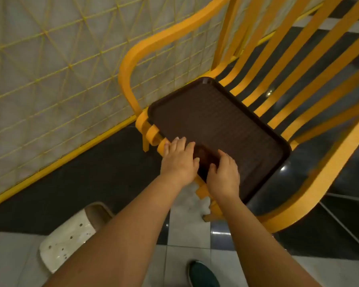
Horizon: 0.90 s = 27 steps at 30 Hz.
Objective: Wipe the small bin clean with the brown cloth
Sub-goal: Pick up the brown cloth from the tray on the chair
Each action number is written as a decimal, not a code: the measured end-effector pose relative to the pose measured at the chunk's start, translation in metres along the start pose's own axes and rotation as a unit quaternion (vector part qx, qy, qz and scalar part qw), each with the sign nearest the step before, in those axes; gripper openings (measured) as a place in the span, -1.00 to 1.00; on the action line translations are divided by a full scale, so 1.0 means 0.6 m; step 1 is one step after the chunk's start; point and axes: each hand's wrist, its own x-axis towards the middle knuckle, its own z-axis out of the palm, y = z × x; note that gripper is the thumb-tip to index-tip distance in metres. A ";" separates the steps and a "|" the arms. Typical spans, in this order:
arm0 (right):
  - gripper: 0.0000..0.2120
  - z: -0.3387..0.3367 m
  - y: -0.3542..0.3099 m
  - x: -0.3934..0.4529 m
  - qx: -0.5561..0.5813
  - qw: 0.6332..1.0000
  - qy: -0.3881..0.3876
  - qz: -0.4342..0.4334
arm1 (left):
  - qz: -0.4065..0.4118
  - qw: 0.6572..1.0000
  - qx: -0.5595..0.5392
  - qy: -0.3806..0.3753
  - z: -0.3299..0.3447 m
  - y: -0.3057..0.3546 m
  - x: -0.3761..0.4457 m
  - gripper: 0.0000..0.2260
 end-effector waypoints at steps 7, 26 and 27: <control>-0.53 0.025 0.039 -0.005 -0.056 0.998 0.039 0.002 | -0.037 0.997 0.066 0.020 0.050 0.016 0.019 -0.51; -0.74 -0.005 -0.051 -0.078 0.253 0.954 -0.152 -0.060 | -0.178 0.556 -0.811 0.043 0.018 -0.072 -0.110 -0.63; -0.65 0.004 -0.057 -0.084 0.239 0.955 -0.159 -0.071 | -0.189 0.540 -0.818 0.054 0.025 -0.082 -0.120 -0.63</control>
